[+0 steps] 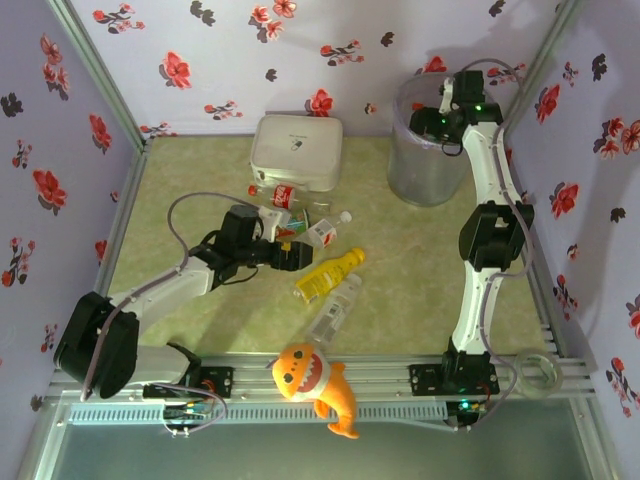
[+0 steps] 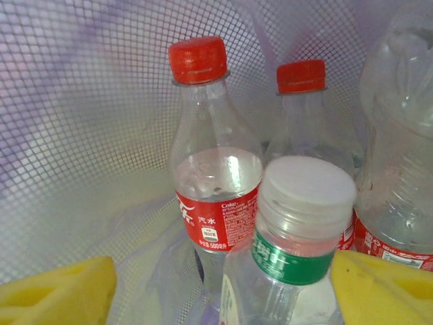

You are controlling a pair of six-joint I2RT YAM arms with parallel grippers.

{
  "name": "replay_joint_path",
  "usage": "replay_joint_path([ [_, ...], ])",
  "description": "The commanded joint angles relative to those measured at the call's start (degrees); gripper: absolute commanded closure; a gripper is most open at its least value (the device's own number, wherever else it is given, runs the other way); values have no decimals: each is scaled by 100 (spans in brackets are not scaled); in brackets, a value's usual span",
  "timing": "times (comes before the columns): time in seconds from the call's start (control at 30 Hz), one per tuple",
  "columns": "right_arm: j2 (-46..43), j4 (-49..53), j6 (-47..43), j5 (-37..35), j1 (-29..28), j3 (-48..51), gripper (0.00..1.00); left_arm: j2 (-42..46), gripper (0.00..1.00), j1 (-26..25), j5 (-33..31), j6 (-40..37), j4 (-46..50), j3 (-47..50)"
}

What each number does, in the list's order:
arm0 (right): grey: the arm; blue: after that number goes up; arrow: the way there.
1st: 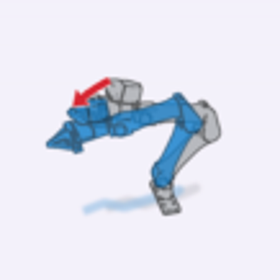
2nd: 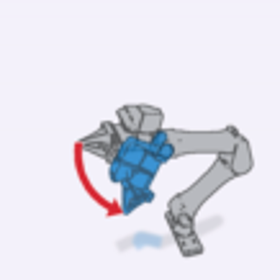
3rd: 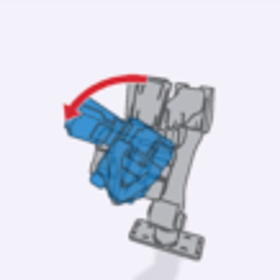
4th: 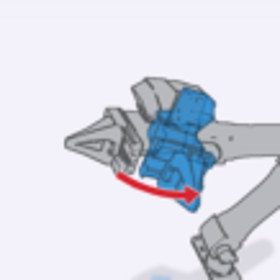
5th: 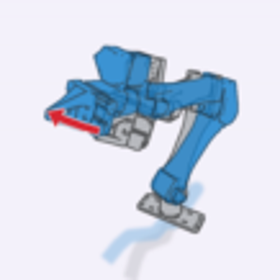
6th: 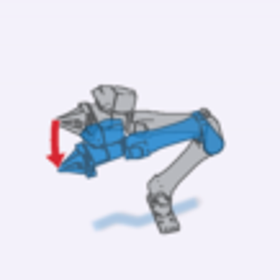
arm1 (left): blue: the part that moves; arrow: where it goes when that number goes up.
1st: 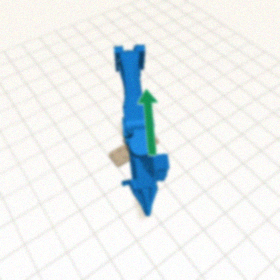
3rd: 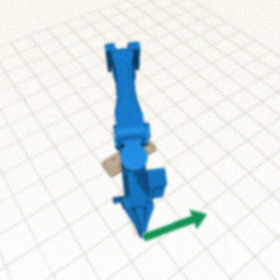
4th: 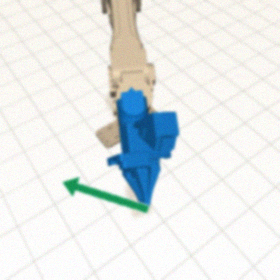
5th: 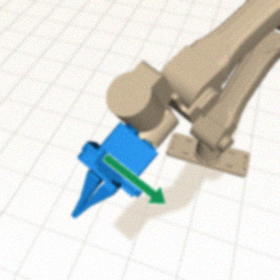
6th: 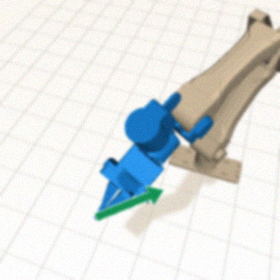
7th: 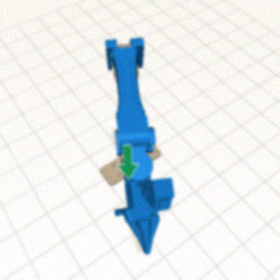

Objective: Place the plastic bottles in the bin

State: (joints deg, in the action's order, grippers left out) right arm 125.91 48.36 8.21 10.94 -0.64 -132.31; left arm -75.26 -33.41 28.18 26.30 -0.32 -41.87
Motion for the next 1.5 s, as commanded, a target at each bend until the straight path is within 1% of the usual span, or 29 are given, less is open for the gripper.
replay_joint_path([
  [0.0,-244,154,5,-54,-6,-240,11,-43,0,-84,-166,-61,456,-207],
  [0.1,-494,143,-12,-207,-6,-192,7,39,0,-218,-384,-211,986,-394],
  [0.17,-734,122,-12,-358,-6,-117,1,133,0,-348,-589,-283,1450,-555],
  [0.3,-1140,253,-47,-563,-6,-114,1,296,0,-730,-1085,-272,2422,-948],
  [0.4,-1464,418,-65,-697,-23,-62,1,378,0,-1145,-1219,-28,2878,-1128],
  [0.47,-1804,422,-82,-757,-72,226,1,369,0,-1469,-1435,137,3251,-1290],
  [0.63,-2992,-72,-32,-994,-344,1718,1,5,0,-2283,-2122,437,4010,-1710],
  [0.7,-3495,-338,40,-1041,-456,2360,1,-234,0,-2604,-2300,512,4134,-1857],
  [0.77,-3856,-477,122,-996,-514,2823,1,-435,0,-2805,-2373,573,4129,-1926],
  [0.97,-4606,-768,345,-706,-586,3863,1,-1176,1,-3170,-2387,638,4137,-2237],
  [1.07,-4888,-929,416,-632,-590,4273,1,-1443,2,-3281,-2345,595,4058,-2204],
  [1.2,-5060,-1048,406,-662,-586,4515,1,-1639,4,-3315,-2257,586,3965,-2148],
  [1.33,-4999,-1091,305,-694,-586,4425,1,-1877,4,-3317,-2065,517,3712,-2034],
  [1.47,-4872,-1107,252,-672,-586,4292,1,-2109,5,-3312,-1933,498,3688,-2001],
])
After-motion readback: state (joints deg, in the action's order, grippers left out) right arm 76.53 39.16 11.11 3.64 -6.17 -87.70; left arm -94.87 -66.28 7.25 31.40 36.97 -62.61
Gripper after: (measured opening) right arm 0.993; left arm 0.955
